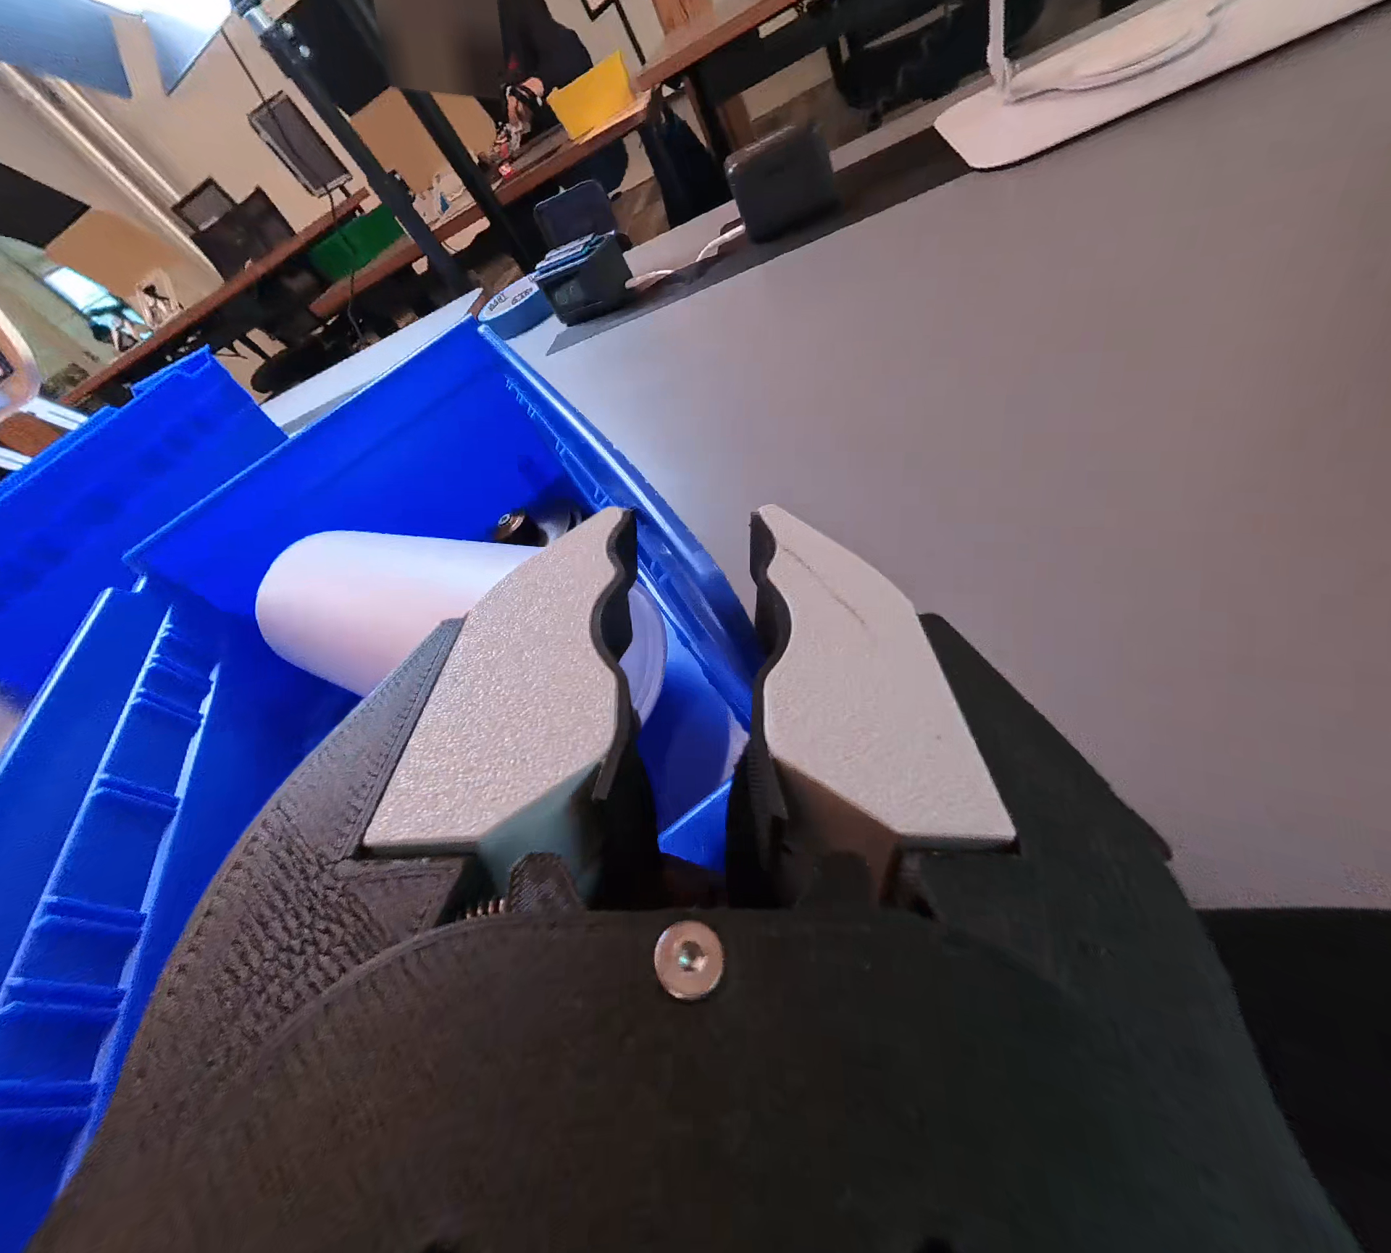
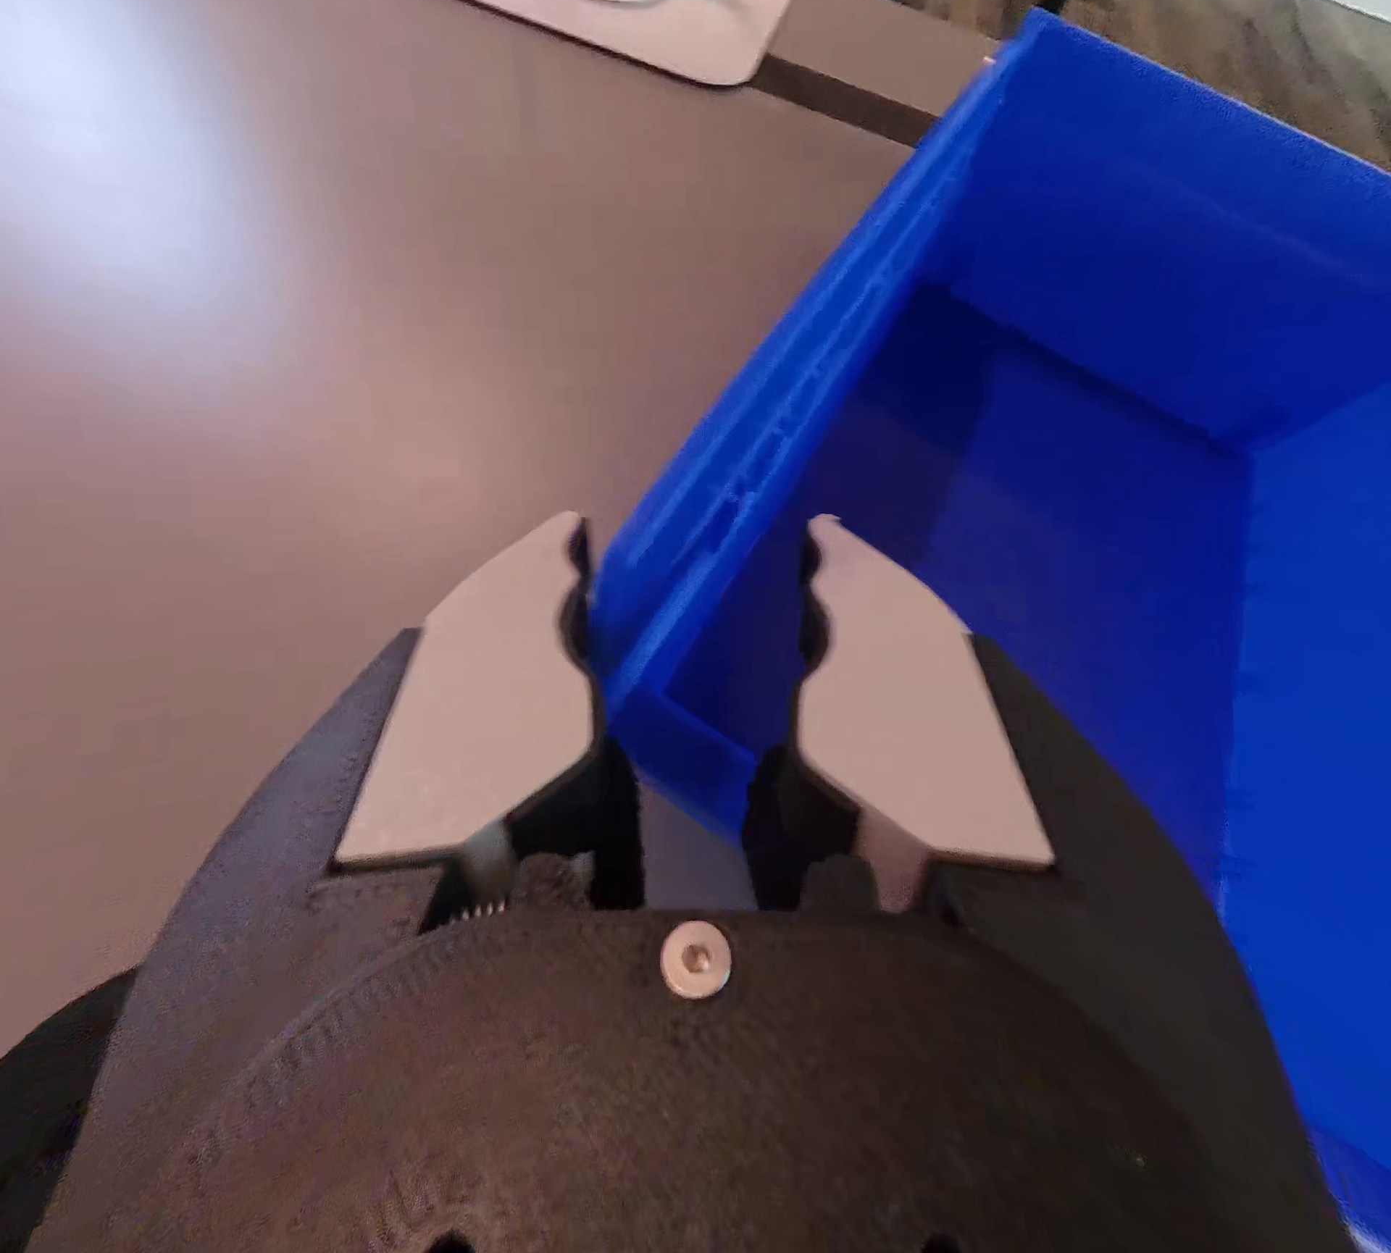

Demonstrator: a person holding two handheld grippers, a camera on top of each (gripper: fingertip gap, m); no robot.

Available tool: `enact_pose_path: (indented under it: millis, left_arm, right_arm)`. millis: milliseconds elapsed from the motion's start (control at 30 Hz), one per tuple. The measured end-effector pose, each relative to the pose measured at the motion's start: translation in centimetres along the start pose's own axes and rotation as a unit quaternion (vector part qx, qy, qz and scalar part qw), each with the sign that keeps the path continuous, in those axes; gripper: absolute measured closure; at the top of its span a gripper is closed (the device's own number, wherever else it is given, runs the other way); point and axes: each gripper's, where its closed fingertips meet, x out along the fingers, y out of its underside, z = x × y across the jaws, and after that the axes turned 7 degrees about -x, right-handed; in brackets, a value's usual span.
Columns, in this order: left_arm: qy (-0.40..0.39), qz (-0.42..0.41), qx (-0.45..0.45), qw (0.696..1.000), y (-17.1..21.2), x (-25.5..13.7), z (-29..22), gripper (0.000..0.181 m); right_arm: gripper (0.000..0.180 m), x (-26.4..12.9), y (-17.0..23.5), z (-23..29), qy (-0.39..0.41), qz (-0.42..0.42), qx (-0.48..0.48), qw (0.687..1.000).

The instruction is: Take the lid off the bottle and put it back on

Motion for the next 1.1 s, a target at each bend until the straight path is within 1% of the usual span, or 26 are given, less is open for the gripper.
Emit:
enact_pose_path:
  millis: [33,133,200,333,467,667,867,967,1033,1067,1100]
  left_arm:
    - [0.003,-0.003,0.003,1.0,0.0,0.1,-0.1,0.153]
    - [0.027,-0.014,0.001,1.0,-0.1,0.0,-0.3,0.155]
    - [0.037,-0.019,0.002,0.999,-0.2,0.0,-0.3,0.157]
    - [0.024,-0.019,0.013,0.999,-0.3,0.3,-0.3,0.165]
    - [0.0,-0.019,0.019,1.0,-0.3,0.4,-0.1,0.171]
    - [0.03,-0.031,-0.011,0.999,-0.4,0.3,0.3,0.174]
    - [0.055,-0.036,0.003,0.998,-0.4,-0.1,-0.3,0.173]
    - [0.093,-0.032,0.009,0.995,-0.3,-0.5,-0.6,0.169]
    - [0.139,-0.026,0.037,0.989,-0.7,-1.1,-0.7,0.158]
    - [0.166,-0.037,0.055,0.984,-1.5,-1.6,-0.5,0.152]
    - [0.194,-0.053,0.084,0.976,-2.6,-2.2,-0.1,0.145]
  right_arm:
    - [0.146,0.0,-0.1,0.5,-0.015,-0.002,-0.009,1.0]
    - [0.154,-0.3,0.5,-0.3,0.022,0.028,-0.032,0.999]
    - [0.162,-0.7,0.9,-1.3,0.058,0.051,-0.048,0.996]
    - [0.172,-1.4,1.7,-2.9,0.101,0.076,-0.055,0.99]
    - [0.174,-1.7,2.3,-3.4,0.099,0.08,-0.038,0.991]
    - [0.174,-2.1,2.6,-4.0,0.1,0.088,-0.015,0.991]
    - [0.174,-2.5,2.8,-3.5,0.088,0.112,-0.017,0.99]
    - [0.174,-2.6,2.7,-3.1,0.078,0.111,-0.014,0.991]
    - [0.173,-2.7,2.7,-2.9,0.072,0.117,-0.021,0.99]
    - [0.17,-2.8,2.6,-2.7,0.061,0.113,-0.028,0.991]
    - [0.161,-3.0,2.1,-2.3,0.043,0.096,-0.032,0.994]
